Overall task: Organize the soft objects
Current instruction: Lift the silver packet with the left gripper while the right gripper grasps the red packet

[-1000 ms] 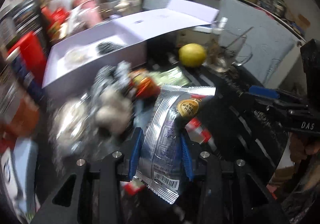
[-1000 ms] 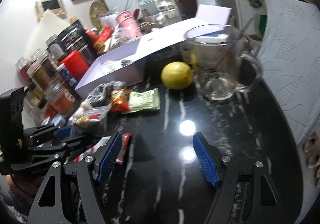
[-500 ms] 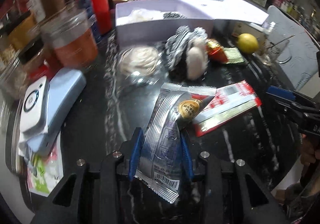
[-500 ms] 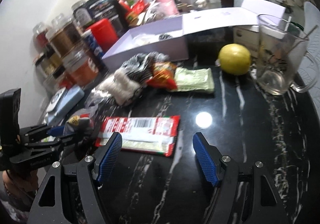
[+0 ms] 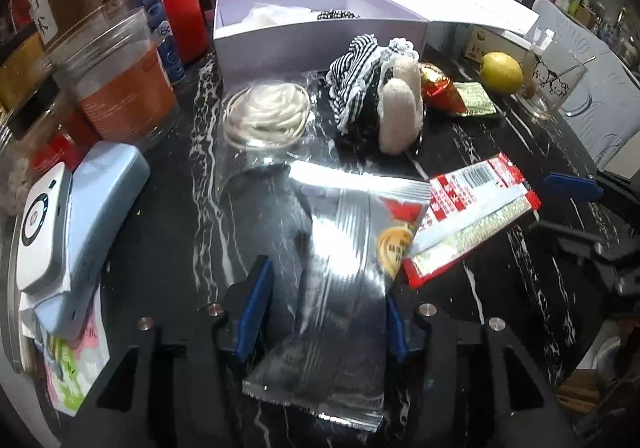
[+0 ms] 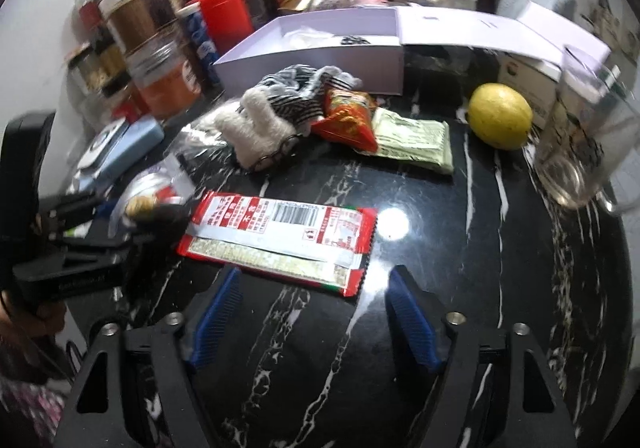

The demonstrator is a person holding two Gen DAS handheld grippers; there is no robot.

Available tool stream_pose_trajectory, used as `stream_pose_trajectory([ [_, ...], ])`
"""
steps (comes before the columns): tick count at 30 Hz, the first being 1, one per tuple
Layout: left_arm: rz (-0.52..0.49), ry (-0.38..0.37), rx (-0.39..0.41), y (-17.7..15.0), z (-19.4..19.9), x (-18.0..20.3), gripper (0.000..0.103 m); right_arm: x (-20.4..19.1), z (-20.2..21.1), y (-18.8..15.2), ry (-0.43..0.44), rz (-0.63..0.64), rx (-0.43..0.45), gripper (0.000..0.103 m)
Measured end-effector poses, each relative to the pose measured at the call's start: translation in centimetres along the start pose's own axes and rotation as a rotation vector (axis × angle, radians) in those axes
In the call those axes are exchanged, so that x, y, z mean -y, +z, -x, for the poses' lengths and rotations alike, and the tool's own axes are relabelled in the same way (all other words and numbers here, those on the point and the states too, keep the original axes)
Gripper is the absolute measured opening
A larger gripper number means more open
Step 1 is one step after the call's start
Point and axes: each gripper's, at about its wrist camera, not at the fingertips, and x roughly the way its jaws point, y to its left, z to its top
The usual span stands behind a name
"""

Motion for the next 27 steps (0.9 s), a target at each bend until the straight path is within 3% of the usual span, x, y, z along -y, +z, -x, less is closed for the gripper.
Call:
stream_pose_trajectory([
  [4,0.041,-0.065,0.019,-0.1,0.2,-0.8,0.046,-0.9,-0.2,0.9,0.016,0.107,0.002,0.089],
  [5,0.043,-0.062,0.016,0.0,0.3,-0.9,0.042,-1.0,-0.5,1.1,0.023,0.131,-0.008,0.090],
  [12,0.041,-0.014,0.043,-0.1,1.6,-1.6,0.042,-2.3,-2.9,2.5,0.013,0.350,-0.090,0.091],
  [18,0.047,-0.020,0.018,0.1,0.5,-1.8,0.041,-4.0,-4.1,3.4,0.079,0.555,-0.127,0.091],
  [23,0.046,-0.005,0.017,0.1,0.3,-1.7,0.041,-5.1,-5.6,3.6,0.084,0.645,-0.168,0.090],
  [24,0.047,-0.003,0.018,0.2,0.3,-1.7,0.041,-5.3,-5.9,3.6,0.085,0.652,-0.187,0.087],
  [25,0.047,-0.002,0.019,0.2,0.3,-1.7,0.041,-5.3,-5.9,3.7,0.109,0.637,-0.194,0.076],
  [27,0.048,0.002,0.022,0.2,0.3,-1.8,0.042,-5.0,-5.9,3.9,0.130,0.603,-0.210,0.070],
])
